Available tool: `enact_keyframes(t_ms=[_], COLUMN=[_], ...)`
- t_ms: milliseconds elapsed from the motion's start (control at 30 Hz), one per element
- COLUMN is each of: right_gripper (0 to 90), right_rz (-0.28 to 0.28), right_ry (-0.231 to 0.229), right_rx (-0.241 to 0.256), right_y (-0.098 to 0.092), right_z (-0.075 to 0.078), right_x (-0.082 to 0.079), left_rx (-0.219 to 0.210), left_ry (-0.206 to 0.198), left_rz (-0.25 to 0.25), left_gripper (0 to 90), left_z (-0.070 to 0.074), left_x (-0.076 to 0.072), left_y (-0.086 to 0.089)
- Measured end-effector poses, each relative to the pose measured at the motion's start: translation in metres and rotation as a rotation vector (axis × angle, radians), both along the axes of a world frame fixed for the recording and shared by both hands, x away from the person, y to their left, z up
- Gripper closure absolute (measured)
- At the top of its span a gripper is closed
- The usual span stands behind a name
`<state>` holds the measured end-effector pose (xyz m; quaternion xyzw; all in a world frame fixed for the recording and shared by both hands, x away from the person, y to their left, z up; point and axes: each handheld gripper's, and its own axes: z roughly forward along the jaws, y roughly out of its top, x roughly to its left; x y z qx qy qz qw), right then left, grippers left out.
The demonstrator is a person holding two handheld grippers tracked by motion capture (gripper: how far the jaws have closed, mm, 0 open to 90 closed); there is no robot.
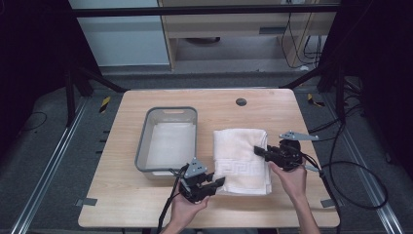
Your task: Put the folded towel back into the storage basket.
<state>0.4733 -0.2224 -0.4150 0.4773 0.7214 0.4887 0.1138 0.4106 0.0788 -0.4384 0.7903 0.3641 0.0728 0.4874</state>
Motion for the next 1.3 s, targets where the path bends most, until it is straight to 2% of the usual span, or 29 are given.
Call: enact_keyframes(t_ms=[267, 700, 1100, 1300], right_gripper=[68.2, 68.2, 68.2, 68.2], right_rz=[-0.002, 0.006, 0.019, 0.037], right_ry=[-0.031, -0.064, -0.112, -0.114], right_rx=[0.003, 0.004, -0.017, -0.021], right_y=[0.002, 0.007, 0.025, 0.035], right_z=[0.01, 0.023, 0.046, 0.057], right_x=[-0.004, -0.006, -0.001, 0.004], left_rx=[-0.001, -0.007, -0.036, -0.048], left_ry=[-0.033, -0.063, -0.093, -0.106], left_rz=[-0.001, 0.009, 0.038, 0.058], left_gripper=[66.2, 66.7, 67.0, 67.0], left_z=[0.01, 0.022, 0.039, 0.045], left_x=[-0.004, -0.007, -0.007, -0.008], left_y=[0.002, 0.008, 0.023, 0.033])
